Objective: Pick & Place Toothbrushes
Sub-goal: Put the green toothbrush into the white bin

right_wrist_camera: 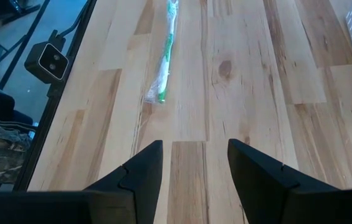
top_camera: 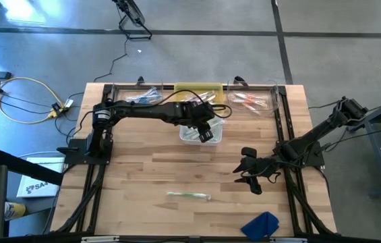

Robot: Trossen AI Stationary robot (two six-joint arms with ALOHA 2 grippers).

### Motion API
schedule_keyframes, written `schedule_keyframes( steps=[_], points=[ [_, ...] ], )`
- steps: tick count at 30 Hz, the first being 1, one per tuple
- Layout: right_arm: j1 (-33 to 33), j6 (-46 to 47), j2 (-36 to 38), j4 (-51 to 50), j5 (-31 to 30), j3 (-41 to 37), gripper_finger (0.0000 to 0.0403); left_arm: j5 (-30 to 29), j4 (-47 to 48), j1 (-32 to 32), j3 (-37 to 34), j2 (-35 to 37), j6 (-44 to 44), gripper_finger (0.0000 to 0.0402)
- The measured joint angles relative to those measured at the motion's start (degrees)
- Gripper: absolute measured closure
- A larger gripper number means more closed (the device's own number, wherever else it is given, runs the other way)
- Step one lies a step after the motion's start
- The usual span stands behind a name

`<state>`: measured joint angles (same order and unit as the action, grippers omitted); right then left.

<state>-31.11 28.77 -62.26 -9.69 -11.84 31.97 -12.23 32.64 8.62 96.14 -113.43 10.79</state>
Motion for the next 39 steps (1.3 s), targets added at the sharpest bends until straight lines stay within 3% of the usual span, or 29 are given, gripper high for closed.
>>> schedule_keyframes(
  steps=[16, 24, 26, 34, 39],
  points=[
    [0.0, 0.1, 0.0, 0.0, -0.2, 0.0, 0.0229, 0.1, 0.0, 0.0, 0.0, 0.0, -0.2, 0.0234],
    [0.0, 0.1, 0.0, 0.0, -0.2, 0.0, 0.0229, -0.8, -0.1, -2.1, 0.0, 0.0, -6.4, 0.0234],
    [0.0, 0.1, 0.0, 0.0, -0.4, 0.0, 0.0229, -4.7, -0.1, -3.5, 0.1, 0.0, -8.2, 0.0234],
    [0.0, 1.6, 0.0, 0.2, -1.7, 0.0, 0.0229, -30.3, 0.0, -14.7, 0.0, 0.0, -14.9, 0.0234],
    [0.0, 1.9, 0.0, 0.3, -1.7, 0.0, 0.0229, -34.5, 0.8, -21.7, 0.1, 0.0, -15.1, 0.0234]
  ],
)
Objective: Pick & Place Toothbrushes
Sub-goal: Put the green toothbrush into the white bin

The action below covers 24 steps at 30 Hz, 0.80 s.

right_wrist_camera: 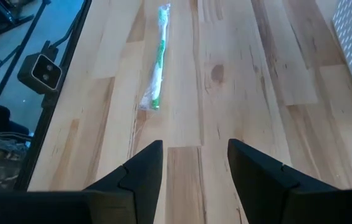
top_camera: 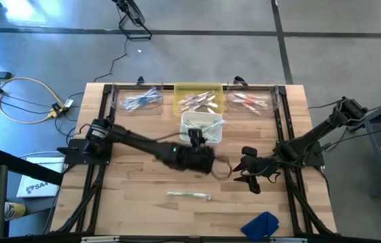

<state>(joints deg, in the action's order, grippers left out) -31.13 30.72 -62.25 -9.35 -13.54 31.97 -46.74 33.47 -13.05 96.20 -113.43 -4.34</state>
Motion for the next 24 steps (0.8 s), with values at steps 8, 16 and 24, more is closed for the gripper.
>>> schedule_keyframes(
  steps=[8, 16, 24],
  points=[
    [0.0, 1.2, 0.0, 0.2, 0.0, 0.0, 0.0229, 1.7, 0.0, -9.6, 0.0, 0.0, -6.8, 0.0234],
    [0.0, 1.2, 0.0, 0.2, 0.0, 0.0, 0.0229, 5.2, -0.4, -14.5, 0.0, 0.0, -13.9, 0.0234],
    [0.0, 1.2, 0.0, 0.1, 0.0, 0.0, 0.0229, 12.0, -0.4, -15.1, 0.0, 0.0, -18.3, 0.0234]
  ],
)
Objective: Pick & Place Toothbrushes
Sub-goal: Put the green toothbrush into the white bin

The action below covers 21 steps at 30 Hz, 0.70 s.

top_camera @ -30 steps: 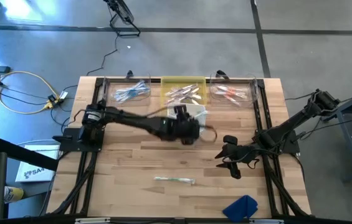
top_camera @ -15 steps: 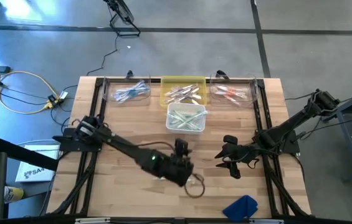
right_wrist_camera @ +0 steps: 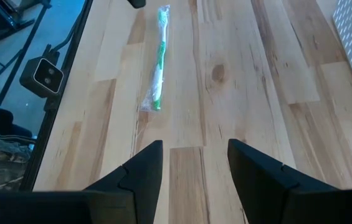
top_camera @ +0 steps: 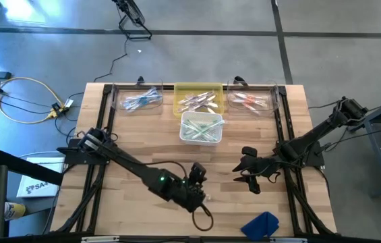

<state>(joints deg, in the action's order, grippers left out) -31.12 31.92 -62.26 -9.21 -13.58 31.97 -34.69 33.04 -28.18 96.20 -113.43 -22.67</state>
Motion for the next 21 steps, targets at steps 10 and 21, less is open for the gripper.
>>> schedule_keyframes(
  steps=[10, 21],
  points=[
    [0.0, 0.0, 0.0, 0.0, 0.0, 0.0, 0.0229, 0.7, -4.8, -0.7, 0.0, 0.0, -2.2, 0.0234],
    [0.0, 0.0, 0.0, 0.9, 0.0, 0.0, 0.0229, 7.7, -15.1, 0.6, -1.9, 0.0, -12.0, 0.0234]
  ],
)
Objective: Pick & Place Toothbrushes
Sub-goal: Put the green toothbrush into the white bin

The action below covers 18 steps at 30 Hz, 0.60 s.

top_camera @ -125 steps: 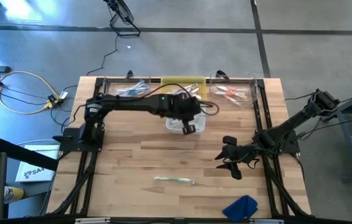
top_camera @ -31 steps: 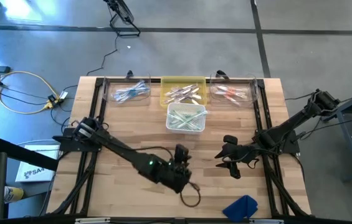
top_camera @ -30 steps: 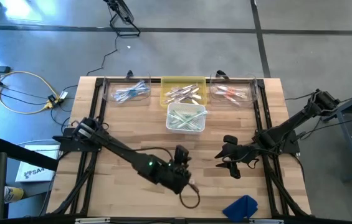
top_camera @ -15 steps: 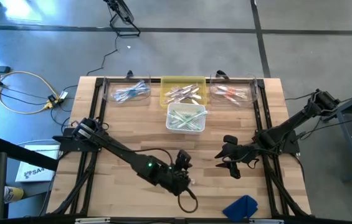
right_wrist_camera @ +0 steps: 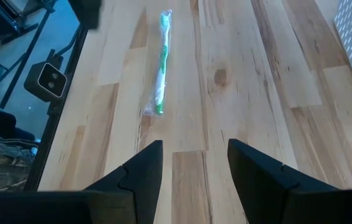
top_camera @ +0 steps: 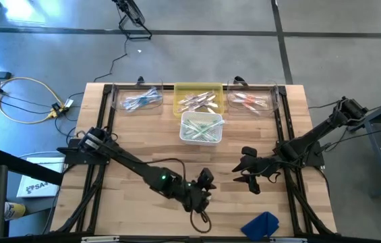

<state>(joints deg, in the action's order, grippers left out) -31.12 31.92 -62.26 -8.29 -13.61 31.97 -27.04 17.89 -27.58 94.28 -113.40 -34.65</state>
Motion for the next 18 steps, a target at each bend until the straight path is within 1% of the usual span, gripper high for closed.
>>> schedule_keyframes(
  steps=[3, 5, 8, 11, 13, 16, 18],
  points=[
    [0.0, 0.0, 0.0, 0.0, 0.0, 0.0, 0.0229, 4.4, -1.9, 1.0, -1.9, 0.2, -1.0, 0.0234],
    [0.0, 0.0, 0.0, 0.0, 0.0, 0.0, 0.0229, 5.2, -2.3, 1.4, -3.3, 0.5, 0.8, 0.0234],
    [0.0, 0.0, 0.0, 0.0, 0.0, 0.0, 0.0229, 4.2, -2.5, 1.8, -5.3, 0.8, 2.9, 0.0234],
    [0.0, 0.0, 0.0, 0.0, 0.0, 0.0, 0.0229, 2.7, -6.7, 1.7, -7.5, 1.7, 3.2, 0.0234],
    [0.0, 0.0, 0.0, -0.1, 0.0, 0.0, 0.0229, 0.8, -7.6, 1.4, -9.4, 3.5, 3.0, 0.0234],
    [0.0, 0.0, 0.0, 0.0, 0.0, 0.0, 0.0229, 0.2, -8.5, 1.3, -13.6, 7.2, 3.4, 0.0234],
    [0.0, 0.0, 0.0, 0.1, 0.0, 0.0, 0.0229, -0.1, -12.1, 1.3, -17.6, 9.9, 3.4, 0.0234]
  ],
)
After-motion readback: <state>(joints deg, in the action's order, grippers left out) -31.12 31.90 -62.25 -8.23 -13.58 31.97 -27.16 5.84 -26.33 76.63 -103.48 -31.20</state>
